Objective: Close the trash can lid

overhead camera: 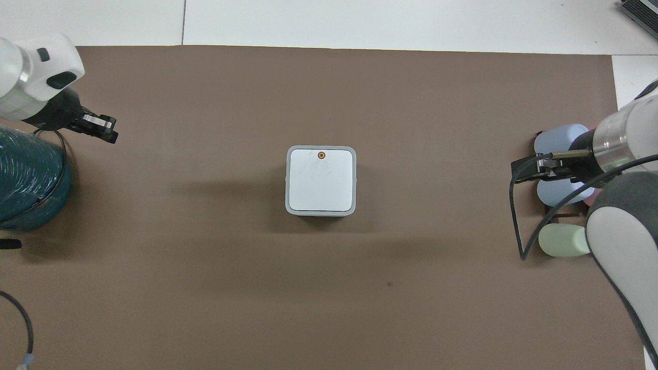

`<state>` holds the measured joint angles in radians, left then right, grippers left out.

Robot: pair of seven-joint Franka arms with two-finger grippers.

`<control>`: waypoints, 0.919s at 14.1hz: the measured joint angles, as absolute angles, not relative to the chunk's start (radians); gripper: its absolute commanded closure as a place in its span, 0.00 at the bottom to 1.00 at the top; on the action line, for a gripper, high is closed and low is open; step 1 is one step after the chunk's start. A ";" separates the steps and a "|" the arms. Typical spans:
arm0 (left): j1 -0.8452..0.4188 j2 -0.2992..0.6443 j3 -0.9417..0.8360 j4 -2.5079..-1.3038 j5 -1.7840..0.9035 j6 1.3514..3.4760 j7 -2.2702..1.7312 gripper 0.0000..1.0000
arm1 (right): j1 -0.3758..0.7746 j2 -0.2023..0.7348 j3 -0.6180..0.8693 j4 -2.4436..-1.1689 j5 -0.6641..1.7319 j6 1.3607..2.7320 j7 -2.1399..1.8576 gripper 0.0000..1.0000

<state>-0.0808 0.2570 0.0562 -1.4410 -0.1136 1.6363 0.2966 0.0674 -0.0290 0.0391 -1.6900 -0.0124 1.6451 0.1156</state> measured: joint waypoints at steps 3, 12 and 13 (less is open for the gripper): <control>-0.061 0.205 0.055 -1.441 -0.074 1.590 0.314 0.65 | 0.067 -0.029 0.039 -1.690 -0.012 1.645 0.116 0.00; -0.067 0.124 0.046 -1.442 -0.028 1.565 0.313 0.00 | 0.067 -0.029 0.039 -1.690 -0.012 1.645 0.116 0.00; -0.067 0.124 0.046 -1.442 -0.025 1.567 0.313 0.00 | 0.067 -0.029 0.039 -1.690 -0.012 1.645 0.116 0.00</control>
<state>-0.0666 0.1238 0.0465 -1.4420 -0.0253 1.5674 0.3130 0.0674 -0.0290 0.0391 -1.6900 -0.0124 1.6451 0.1156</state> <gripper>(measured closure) 0.000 0.000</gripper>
